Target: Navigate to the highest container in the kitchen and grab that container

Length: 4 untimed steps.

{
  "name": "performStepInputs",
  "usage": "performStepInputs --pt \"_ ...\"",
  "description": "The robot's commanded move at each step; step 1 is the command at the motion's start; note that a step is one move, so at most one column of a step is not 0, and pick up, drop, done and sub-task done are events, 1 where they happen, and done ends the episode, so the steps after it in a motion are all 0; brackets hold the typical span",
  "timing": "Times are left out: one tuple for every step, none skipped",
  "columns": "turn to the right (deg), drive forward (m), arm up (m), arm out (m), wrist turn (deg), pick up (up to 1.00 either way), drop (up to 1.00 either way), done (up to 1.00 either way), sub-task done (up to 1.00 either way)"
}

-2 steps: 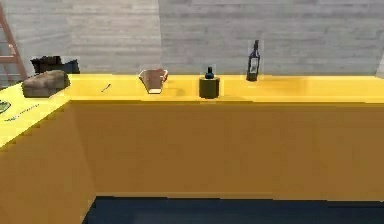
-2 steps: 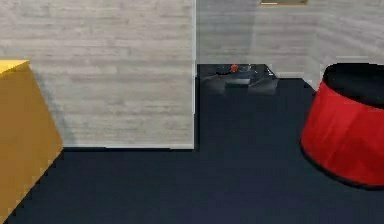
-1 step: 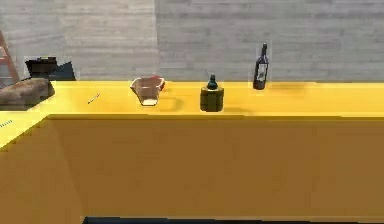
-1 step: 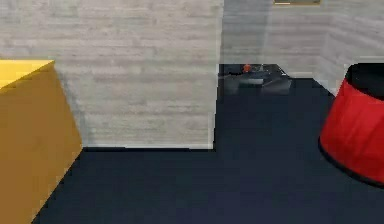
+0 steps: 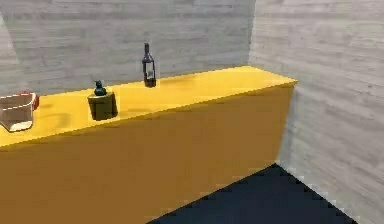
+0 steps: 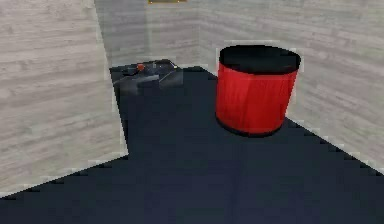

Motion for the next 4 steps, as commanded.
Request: performStepInputs --pt "0.0 0.6 0.0 0.0 0.0 0.0 0.0 0.0 0.0" --pt "-45.0 0.0 0.0 0.0 0.0 0.0 0.0 0.0 0.0" --pt "-45.0 0.0 0.0 0.0 0.0 0.0 0.0 0.0 0.0" --pt "-45.0 0.0 0.0 0.0 0.0 0.0 0.0 0.0 0.0"
